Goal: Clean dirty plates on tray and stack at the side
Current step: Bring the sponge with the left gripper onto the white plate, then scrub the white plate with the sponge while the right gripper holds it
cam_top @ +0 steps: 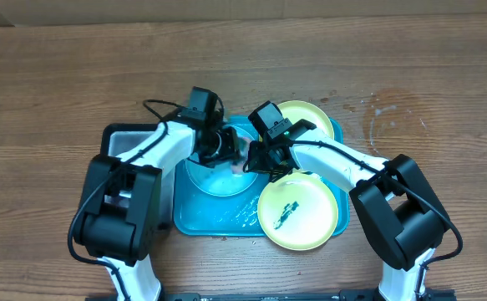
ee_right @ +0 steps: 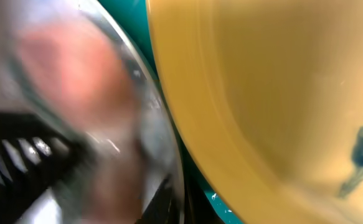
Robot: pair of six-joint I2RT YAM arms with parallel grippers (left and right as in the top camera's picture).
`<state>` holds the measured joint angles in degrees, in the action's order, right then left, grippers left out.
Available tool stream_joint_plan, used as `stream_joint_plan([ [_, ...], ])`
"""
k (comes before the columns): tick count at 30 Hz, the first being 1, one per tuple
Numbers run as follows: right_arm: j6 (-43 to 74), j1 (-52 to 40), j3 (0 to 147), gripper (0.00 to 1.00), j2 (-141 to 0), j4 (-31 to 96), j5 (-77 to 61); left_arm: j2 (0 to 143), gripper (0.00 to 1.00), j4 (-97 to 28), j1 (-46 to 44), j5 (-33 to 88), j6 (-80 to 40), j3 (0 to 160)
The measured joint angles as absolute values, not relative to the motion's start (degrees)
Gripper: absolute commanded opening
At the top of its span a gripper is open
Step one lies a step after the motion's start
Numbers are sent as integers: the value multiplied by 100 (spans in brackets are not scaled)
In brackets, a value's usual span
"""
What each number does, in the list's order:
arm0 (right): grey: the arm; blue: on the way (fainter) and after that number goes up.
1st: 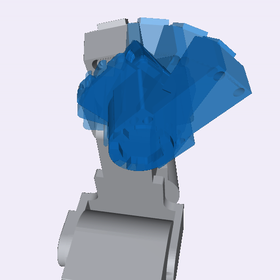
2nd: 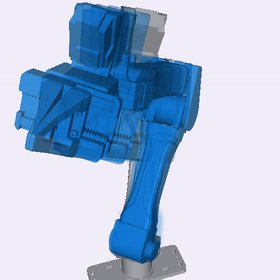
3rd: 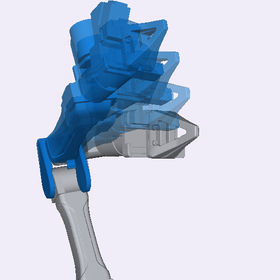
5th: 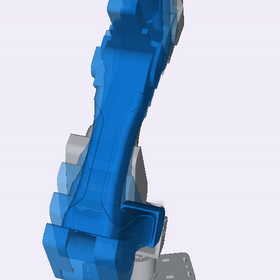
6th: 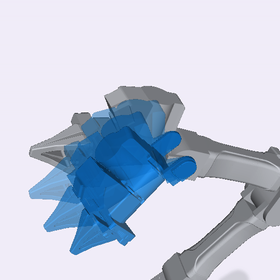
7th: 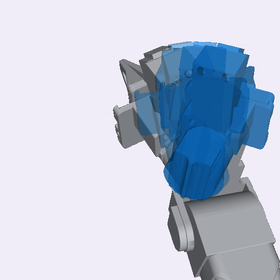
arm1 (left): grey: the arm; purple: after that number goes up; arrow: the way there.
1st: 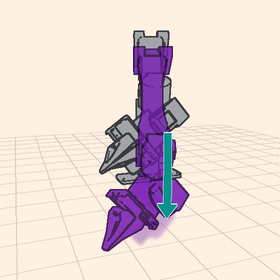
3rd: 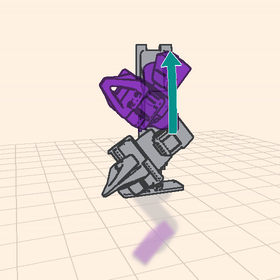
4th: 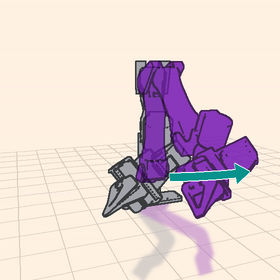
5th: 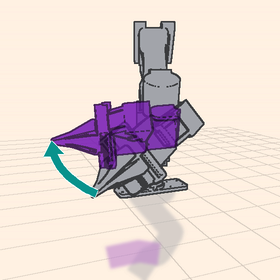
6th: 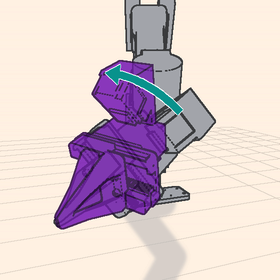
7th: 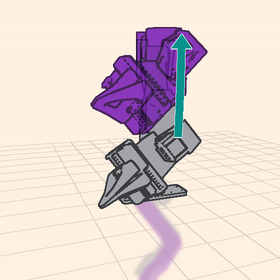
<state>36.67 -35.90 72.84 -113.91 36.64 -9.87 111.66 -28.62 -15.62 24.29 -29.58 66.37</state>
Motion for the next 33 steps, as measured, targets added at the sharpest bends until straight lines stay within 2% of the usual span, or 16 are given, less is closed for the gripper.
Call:
stream_joint_plan([
  [7,3669,-3603,7286,4,-11397,3607,-1017,11100,4,-2950,-1347,1527,-3013,6757],
  [17,3638,-3754,7323,4,-11450,3557,-1179,11004,4,-4451,-1339,279,-3046,6991],
  [24,3535,-3802,7323,4,-11450,3656,-1304,11000,4,-5319,-1345,329,-2482,7017],
  [33,3422,-3806,7323,4,-11450,3752,-1323,11017,4,-5706,-1614,794,-1317,6945],
])
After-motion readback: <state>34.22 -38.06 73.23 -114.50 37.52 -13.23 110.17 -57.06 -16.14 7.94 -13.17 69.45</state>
